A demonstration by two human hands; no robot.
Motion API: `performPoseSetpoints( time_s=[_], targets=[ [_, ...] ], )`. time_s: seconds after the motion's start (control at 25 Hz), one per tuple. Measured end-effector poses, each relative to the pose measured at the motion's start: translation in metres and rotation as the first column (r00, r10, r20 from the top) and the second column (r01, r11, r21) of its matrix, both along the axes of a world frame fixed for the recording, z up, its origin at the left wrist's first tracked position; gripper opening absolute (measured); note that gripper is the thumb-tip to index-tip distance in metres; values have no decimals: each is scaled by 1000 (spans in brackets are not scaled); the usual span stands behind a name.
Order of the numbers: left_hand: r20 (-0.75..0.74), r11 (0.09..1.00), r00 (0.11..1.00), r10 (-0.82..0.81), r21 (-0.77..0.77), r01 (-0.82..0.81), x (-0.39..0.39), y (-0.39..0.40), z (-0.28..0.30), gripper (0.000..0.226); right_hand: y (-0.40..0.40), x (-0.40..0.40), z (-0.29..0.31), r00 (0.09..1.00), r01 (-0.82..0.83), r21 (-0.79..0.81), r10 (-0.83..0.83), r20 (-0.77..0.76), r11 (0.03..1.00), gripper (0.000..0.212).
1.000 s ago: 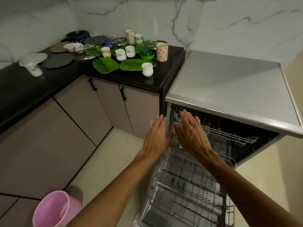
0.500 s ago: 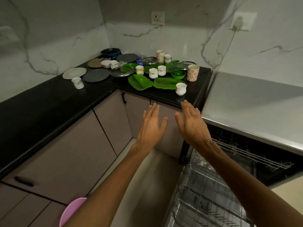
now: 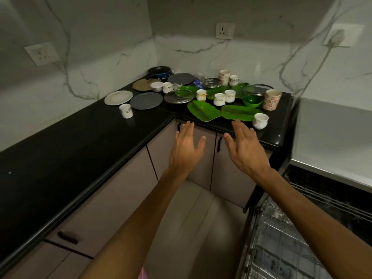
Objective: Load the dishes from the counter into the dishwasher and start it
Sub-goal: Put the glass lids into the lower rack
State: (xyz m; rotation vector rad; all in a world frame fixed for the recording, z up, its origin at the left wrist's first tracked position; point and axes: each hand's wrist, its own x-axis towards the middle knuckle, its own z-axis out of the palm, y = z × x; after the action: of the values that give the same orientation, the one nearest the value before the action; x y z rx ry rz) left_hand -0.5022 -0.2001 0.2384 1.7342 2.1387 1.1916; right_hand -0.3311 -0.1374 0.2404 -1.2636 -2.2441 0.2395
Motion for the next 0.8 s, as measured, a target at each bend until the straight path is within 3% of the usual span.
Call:
performPoseSetpoints(
  time_s=[0.24,0.8],
  targets=[
    [13,1000,1000,15,-12,-15,-43,24,-7,62,32,-46,-2,999,-22,5,23,-23,1000,54],
    [98,995,992,84,-65,-78,-129,187,1,60,202,-151,-6,994,-98,-9,98,-46,995,50]
  ],
)
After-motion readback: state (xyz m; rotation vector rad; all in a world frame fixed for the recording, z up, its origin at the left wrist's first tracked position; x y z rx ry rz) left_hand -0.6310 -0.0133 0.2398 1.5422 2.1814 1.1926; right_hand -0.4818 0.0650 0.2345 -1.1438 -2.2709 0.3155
